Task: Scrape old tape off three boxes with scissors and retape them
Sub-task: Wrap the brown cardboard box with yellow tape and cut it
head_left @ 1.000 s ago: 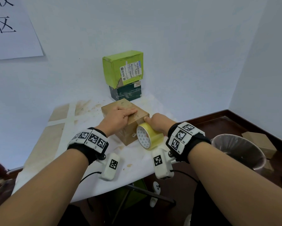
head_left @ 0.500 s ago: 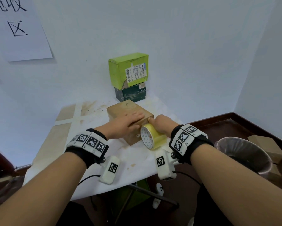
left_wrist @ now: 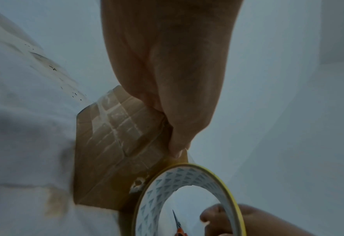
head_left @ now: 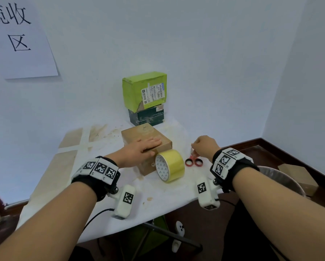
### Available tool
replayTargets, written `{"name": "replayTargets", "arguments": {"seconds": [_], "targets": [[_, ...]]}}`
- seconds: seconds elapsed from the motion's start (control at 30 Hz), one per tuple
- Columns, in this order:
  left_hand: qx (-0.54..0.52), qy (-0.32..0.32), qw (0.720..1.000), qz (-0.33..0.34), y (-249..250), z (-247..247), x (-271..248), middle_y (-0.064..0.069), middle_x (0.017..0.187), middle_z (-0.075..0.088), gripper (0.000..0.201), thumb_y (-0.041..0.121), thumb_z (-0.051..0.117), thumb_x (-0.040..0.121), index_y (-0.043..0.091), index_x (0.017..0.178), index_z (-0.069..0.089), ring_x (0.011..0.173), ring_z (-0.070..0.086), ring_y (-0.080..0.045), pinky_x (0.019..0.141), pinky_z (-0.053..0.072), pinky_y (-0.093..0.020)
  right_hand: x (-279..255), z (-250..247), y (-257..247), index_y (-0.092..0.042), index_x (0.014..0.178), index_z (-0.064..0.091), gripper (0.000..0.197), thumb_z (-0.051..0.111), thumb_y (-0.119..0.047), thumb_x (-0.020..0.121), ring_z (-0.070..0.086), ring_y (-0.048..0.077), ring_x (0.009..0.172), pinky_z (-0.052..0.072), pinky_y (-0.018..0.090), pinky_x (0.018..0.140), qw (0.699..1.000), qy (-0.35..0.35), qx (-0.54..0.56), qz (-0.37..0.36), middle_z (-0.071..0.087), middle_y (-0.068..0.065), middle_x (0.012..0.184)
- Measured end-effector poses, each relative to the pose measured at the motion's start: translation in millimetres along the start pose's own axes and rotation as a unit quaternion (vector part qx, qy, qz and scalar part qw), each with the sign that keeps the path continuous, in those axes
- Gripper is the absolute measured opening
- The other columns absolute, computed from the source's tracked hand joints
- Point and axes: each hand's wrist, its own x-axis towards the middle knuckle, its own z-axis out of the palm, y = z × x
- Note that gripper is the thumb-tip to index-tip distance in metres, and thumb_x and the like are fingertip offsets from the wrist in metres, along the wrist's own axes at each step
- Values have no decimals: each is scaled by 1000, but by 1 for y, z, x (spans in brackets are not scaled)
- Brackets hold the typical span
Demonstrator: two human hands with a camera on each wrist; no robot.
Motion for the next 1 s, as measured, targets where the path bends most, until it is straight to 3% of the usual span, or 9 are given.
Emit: {"name": "replayTargets", "arguments": {"seconds": [0.07,0.2,0.3,0.4,0.5,0.63,0.77,0.87,1.0], "targets": [[0,-4,1000,0,0,-1,0,14,157,18,49,26,40,103,28,150,26,145,9,-1,120,-2,-32,0,4,3,1,112,61,30,48,-20,95,61,31,108,47,31,87,993,-21,-118,22,66,17,113],[-1,-3,1000,0,0,-1,0,13,157,18,49,25,40,103,27,150,26,145,9,-2,117,-3,-28,0,14,-2,-4,118,58,32,53,-26,95,57,26,116,45,28,89,957,-71,-282,6,61,11,123],[-8,-2,1000,-2,-1,-1,1,13,157,19,49,24,41,103,27,149,27,145,9,-2,117,-3,-28,7,18,-3,-11,89,56,15,60,-25,91,61,24,110,48,28,85,942,-67,-328,7,64,8,119],[-11,4,1000,-1,-1,1,1,13,157,20,49,24,42,102,27,149,28,145,10,-2,117,-4,-28,11,19,-2,-13,73,48,26,66,-27,86,63,24,92,48,28,72,940,-55,-335,14,67,6,105],[-11,9,1000,3,-1,2,1,13,157,20,49,24,42,102,27,149,29,145,11,-1,116,-4,-27,9,14,-1,-12,79,51,23,64,-30,87,61,27,87,45,28,69,951,-50,-306,4,61,8,92],[-21,13,1000,2,-3,2,2,14,157,21,50,23,45,101,27,149,30,144,11,-1,118,-3,-29,5,4,-1,-12,79,52,23,65,-30,85,61,23,81,47,27,66,964,-62,-258,7,68,8,94],[-38,3,999,1,-5,-2,1,20,152,24,56,16,56,96,29,146,36,141,16,3,119,3,-29,9,4,10,-12,63,55,30,64,-27,87,48,13,48,38,20,49,993,-89,-63,46,57,1,53],[-92,-6,996,-13,-8,-11,0,20,147,32,58,4,63,89,31,138,48,137,22,1,116,15,-25,9,1,9,-9,81,62,15,68,-22,86,49,12,54,38,20,53,996,-32,85,8,58,4,68],[-109,44,993,-2,-11,-19,2,13,134,50,56,-10,63,81,28,123,63,130,39,-8,103,36,-23,-2,-4,-23,-14,102,64,15,65,-20,88,58,11,66,46,16,59,965,30,223,-136,65,0,80]]}}
